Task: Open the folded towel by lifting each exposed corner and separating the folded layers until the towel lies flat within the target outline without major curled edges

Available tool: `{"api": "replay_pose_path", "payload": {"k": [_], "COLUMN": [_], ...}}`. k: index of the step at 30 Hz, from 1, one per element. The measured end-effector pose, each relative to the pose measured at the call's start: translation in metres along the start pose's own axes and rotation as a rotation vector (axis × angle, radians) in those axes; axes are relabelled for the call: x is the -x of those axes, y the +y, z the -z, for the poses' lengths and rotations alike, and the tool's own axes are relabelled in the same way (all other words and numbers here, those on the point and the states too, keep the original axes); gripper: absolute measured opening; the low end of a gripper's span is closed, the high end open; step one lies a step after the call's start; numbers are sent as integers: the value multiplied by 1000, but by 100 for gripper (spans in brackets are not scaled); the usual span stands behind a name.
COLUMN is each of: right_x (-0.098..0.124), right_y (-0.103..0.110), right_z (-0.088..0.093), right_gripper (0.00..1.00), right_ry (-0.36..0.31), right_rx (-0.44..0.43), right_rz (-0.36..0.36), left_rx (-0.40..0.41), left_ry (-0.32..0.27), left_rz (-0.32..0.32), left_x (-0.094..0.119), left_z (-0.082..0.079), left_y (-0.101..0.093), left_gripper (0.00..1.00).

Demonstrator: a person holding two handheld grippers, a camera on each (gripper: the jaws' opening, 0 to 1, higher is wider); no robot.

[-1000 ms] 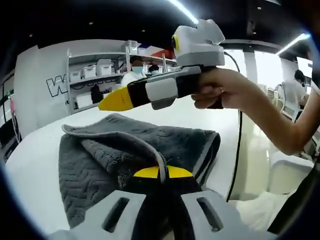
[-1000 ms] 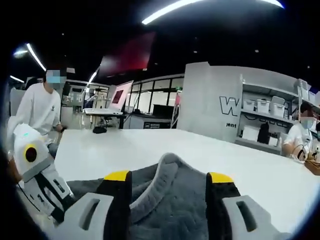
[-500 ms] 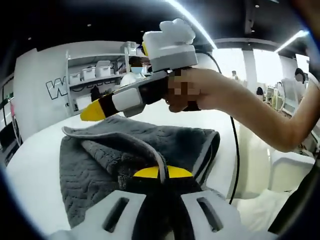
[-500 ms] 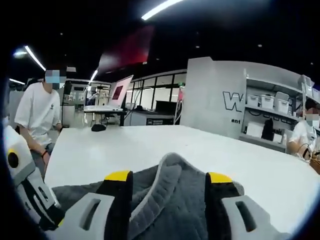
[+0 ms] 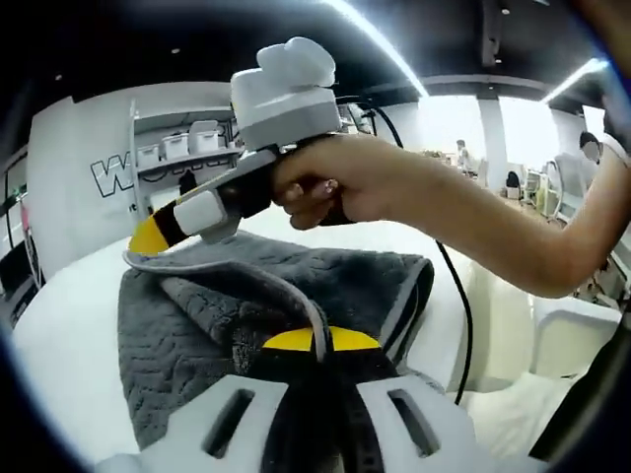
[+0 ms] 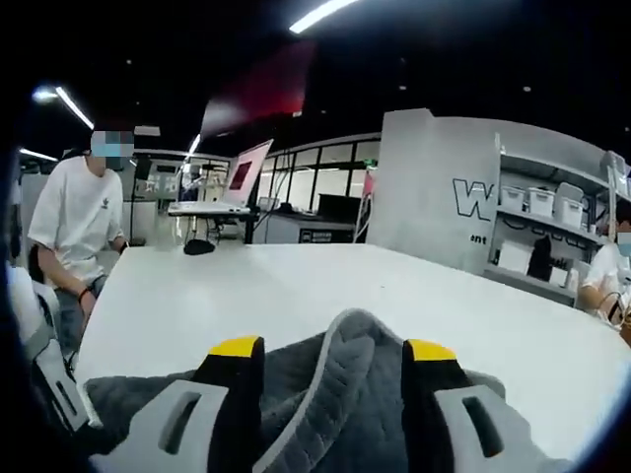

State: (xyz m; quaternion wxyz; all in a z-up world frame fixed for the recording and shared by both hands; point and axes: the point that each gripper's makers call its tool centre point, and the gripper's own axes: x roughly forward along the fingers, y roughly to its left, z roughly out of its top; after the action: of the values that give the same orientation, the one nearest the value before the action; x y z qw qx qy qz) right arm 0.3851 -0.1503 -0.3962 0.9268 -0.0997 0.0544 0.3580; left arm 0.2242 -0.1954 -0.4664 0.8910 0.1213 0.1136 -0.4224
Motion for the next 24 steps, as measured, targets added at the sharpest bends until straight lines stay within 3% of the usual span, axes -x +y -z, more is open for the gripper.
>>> {"api": "replay_pose_path", "payload": {"k": [7, 11, 21, 24], "right_x": [-22, -30, -47, -47], "right_y": [2, 7, 10, 12], "right_z": [10, 8, 27, 33], "right_gripper": [52, 49, 47, 42], "right_ry": [29, 14, 77, 78], "right_rx": [-17, -77, -23, -41], "right_rz": [-16, -45, -42, -61], "left_rx": [7, 10, 21, 24], "left_ry": [-8, -18, -28, -34], "left_rz": [-4, -11, -3, -6], "left_x": [-1, -1, 0, 1], "left_z": [0, 0, 1, 1], "left_y": [0, -2, -2, -1], "left_gripper": [1, 1, 1, 1]}}
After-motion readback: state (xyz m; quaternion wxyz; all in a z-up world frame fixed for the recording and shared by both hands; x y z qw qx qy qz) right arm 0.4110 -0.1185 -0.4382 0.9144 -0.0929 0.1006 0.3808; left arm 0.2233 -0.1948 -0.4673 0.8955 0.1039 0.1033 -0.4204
